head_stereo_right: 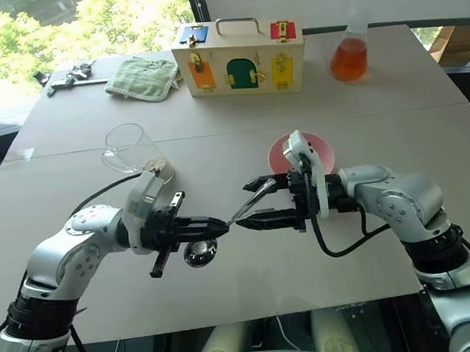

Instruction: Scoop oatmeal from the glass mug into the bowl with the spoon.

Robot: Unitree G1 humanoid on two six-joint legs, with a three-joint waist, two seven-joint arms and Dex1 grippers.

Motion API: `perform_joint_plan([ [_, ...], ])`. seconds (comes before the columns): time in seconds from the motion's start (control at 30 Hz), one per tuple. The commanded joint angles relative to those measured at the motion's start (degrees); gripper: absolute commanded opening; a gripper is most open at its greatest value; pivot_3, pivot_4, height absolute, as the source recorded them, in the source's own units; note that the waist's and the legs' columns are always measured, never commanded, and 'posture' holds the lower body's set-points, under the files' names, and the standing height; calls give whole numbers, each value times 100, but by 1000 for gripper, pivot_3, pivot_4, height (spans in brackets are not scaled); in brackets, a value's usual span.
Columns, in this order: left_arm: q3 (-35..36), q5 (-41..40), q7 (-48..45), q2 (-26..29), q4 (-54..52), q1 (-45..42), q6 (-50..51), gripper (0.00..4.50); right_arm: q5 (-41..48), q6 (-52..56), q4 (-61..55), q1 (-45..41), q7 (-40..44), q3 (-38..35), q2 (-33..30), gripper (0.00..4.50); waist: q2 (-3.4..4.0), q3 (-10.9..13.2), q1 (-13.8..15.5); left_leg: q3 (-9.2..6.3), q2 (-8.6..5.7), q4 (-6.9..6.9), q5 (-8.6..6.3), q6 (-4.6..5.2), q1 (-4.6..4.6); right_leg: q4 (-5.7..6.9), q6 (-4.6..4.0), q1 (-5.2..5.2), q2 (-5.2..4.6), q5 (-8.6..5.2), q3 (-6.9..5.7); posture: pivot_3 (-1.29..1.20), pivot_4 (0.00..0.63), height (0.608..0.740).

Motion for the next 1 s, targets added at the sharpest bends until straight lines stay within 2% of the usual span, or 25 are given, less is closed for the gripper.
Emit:
perform_joint_plan([
  [0.03, 68, -26, -54, 14, -113, -45, -22, 18, 56, -34, -68, -110, 71, -100, 53, 4500, 0, 0, 3, 0, 0, 1, 0, 0, 0, 0, 0, 0, 0, 0, 0, 0, 150, 740],
  [0.1, 77, -26, -49, 26, -122, -43, -14, 18, 58, -23, -49, -132, 95, -117, 43, 4500, 0, 0, 4, 0, 0, 3, 0, 0, -1, 1, 0, 0, 0, 0, 0, 0, 150, 740],
  [0.2, 95, 2, -26, 33, -134, -16, -42, 0, 72, 13, -26, -163, 205, -132, -38, 3653, 0, 0, 3, 1, 0, 6, 0, 0, 0, 5, 0, 0, 0, 0, 0, 0, 150, 740],
  [0.47, 159, 76, -11, -37, 56, -75, -152, 0, 130, 38, 58, -245, 242, -229, -37, 87, 0, 0, 4, 0, 0, 8, 1, -1, 0, 9, 0, 0, 0, 0, 0, 0, 150, 740],
  [1.0, 300, 289, 372, -293, 175, -160, -298, 0, 166, 244, 188, -336, 116, -330, -83, 35, 0, 0, 5, 2, -2, 48, 1, -1, -1, 52, 0, -1, 0, 0, 1, 0, 150, 740],
])
